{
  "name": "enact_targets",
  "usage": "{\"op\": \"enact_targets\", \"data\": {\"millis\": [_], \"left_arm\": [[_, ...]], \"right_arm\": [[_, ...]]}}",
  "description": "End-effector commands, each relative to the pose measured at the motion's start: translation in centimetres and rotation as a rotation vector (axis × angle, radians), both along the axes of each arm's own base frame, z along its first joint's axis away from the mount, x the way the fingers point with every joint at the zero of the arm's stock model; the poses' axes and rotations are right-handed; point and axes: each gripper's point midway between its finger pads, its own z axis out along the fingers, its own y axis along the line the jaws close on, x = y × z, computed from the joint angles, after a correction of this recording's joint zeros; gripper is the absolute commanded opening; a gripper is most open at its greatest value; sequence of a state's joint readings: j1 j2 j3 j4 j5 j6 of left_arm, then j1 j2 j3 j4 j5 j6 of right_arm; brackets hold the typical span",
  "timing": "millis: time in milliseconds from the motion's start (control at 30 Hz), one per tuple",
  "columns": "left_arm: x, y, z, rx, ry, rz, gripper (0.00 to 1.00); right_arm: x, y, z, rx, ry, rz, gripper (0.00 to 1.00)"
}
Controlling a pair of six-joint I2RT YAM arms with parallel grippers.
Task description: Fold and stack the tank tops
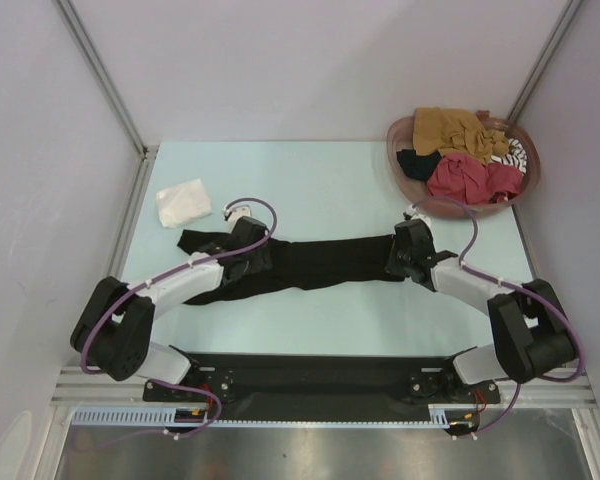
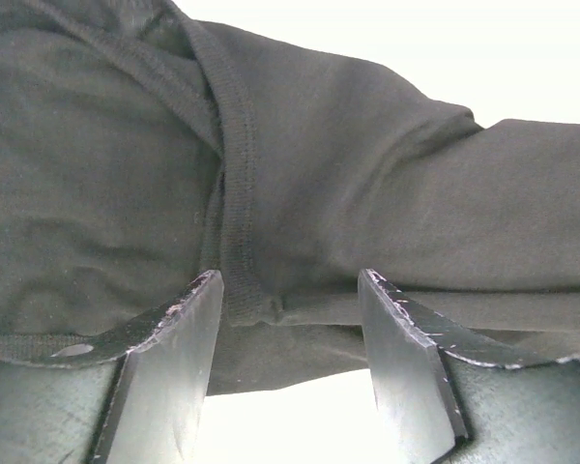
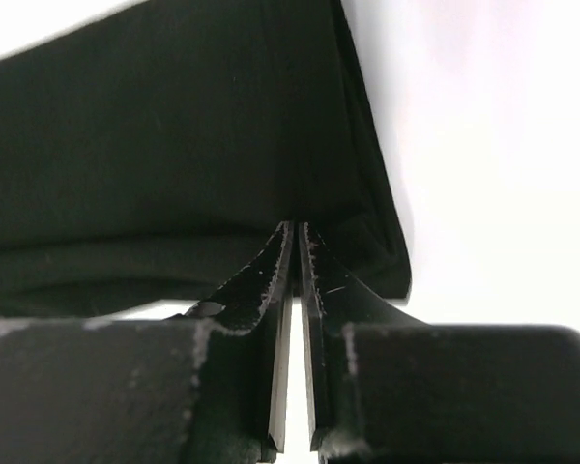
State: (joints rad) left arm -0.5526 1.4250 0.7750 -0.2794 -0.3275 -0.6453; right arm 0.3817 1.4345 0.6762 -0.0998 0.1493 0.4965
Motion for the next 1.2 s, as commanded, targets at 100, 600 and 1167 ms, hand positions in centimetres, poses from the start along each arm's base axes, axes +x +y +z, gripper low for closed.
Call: {"op": "enact_targets", "data": {"millis": [100,600,1167], "left_arm": [[1.4,-1.2,2.0,-0.006,-0.035,-0.045,0.63],[-1.4,-3.2,-1.0,-0.064,0.057,-0.141,0.26],[-6.5,-1.0,-0.5,-0.098,0.045,-0.092,0.37]], "right_arm": [[-2.3,-1.7,1.8,-0.007,-0.029,-0.066,0.11],[-1.7,-1.4,2.8,0.005,-0.048,-0.072,0.12],[2.7,-0.5,4.8,-0.025,-0.098,-0.076,0.29]]}}
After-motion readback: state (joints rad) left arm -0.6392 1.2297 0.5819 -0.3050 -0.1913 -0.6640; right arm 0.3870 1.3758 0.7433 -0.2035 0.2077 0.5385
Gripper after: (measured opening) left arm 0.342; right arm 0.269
